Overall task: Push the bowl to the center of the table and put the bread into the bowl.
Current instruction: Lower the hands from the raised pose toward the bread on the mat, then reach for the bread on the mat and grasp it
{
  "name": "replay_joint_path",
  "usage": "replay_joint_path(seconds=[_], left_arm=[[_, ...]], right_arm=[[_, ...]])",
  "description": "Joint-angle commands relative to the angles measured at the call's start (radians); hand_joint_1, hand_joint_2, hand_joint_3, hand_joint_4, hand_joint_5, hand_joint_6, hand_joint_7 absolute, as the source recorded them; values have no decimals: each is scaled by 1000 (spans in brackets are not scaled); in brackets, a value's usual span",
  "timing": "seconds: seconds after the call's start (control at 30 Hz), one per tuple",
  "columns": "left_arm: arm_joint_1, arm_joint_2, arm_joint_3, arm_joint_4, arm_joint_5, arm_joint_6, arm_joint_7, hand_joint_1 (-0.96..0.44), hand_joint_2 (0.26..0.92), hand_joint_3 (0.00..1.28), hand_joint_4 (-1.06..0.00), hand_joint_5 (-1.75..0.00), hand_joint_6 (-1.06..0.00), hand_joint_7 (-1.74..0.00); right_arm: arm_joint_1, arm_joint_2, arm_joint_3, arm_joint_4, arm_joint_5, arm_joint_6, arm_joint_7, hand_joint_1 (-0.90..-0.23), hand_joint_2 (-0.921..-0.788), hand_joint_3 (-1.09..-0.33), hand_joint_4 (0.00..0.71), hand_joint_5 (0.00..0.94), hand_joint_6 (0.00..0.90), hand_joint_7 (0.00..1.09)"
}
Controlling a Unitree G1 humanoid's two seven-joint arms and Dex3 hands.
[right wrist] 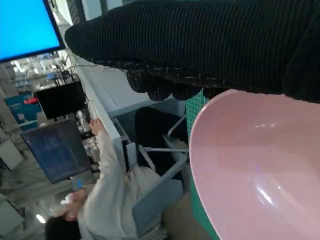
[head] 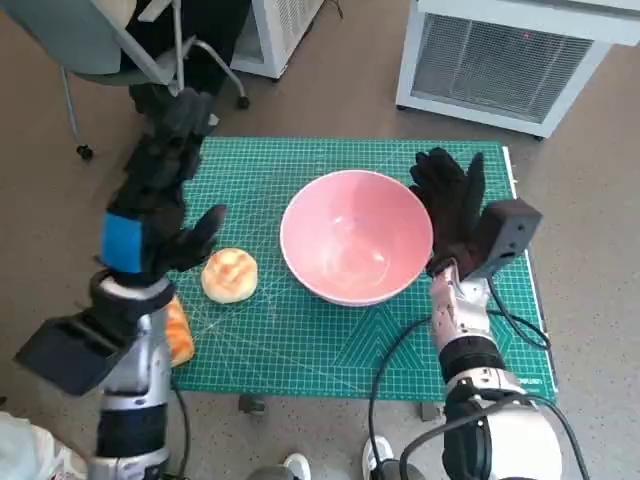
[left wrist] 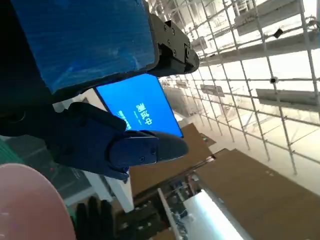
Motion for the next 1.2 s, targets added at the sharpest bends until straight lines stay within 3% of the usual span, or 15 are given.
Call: replay_joint_path(seconds=[0.03, 0.17, 0.3, 0.4, 0.57, 0.7, 0.83, 1.0, 1.1, 1.2], left_arm=[[46, 78, 44, -51, 4, -2, -26, -588, 921, 361, -227, -1, -370, -19], [72, 171, 71, -46, 51, -43, -69, -589, 921, 371, -235, -5, -374, -21], [98, 307, 95, -20, 67, -72, -166, -601, 921, 380, -248, -10, -381, -24], [119, 418, 110, 5, 77, -90, -249, -589, 921, 319, -253, -10, -394, -29], [150, 600, 108, 24, 60, -79, -420, -517, 917, 134, -269, -8, -423, -38], [184, 704, 110, 6, 68, -32, -507, -342, 829, 50, -293, -8, -457, -47], [206, 773, 103, -2, 95, -22, -558, -232, 793, 24, -295, -4, -457, -43], [210, 829, 71, 11, 155, -74, -602, -157, 775, 9, -295, -1, -454, -35], [207, 839, 49, 30, 182, -113, -610, -152, 774, 7, -290, 0, -454, -33], [205, 845, 31, 48, 212, -149, -606, -157, 776, 6, -284, 0, -454, -31]], right_arm=[[-10, -29, 17, -12, -20, -38, 12, -578, -921, -798, 209, 7, 174, 383], [-15, -49, 33, -42, -17, -112, 56, -580, -921, -797, 218, 7, 153, 419], [-17, -64, 52, -91, -11, -213, 122, -574, -921, -803, 228, 4, 73, 565], [-9, -75, 71, -141, -8, -290, 175, -579, -921, -805, 236, 5, 24, 653], [10, -95, 97, -248, 29, -393, 309, -575, -921, -816, 251, 10, 3, 707], [30, -108, 112, -336, 76, -439, 417, -579, -921, -814, 267, 12, 3, 751], [56, -117, 132, -431, 125, -448, 496, -575, -921, -823, 267, 9, 0, 759], [99, -113, 154, -571, 191, -382, 545, -590, -921, -829, 267, 9, -1, 757], [122, -108, 165, -634, 213, -340, 550, -605, -921, -822, 266, 8, -1, 756], [138, -108, 172, -673, 218, -317, 545, -610, -921, -814, 266, 8, -1, 757]])
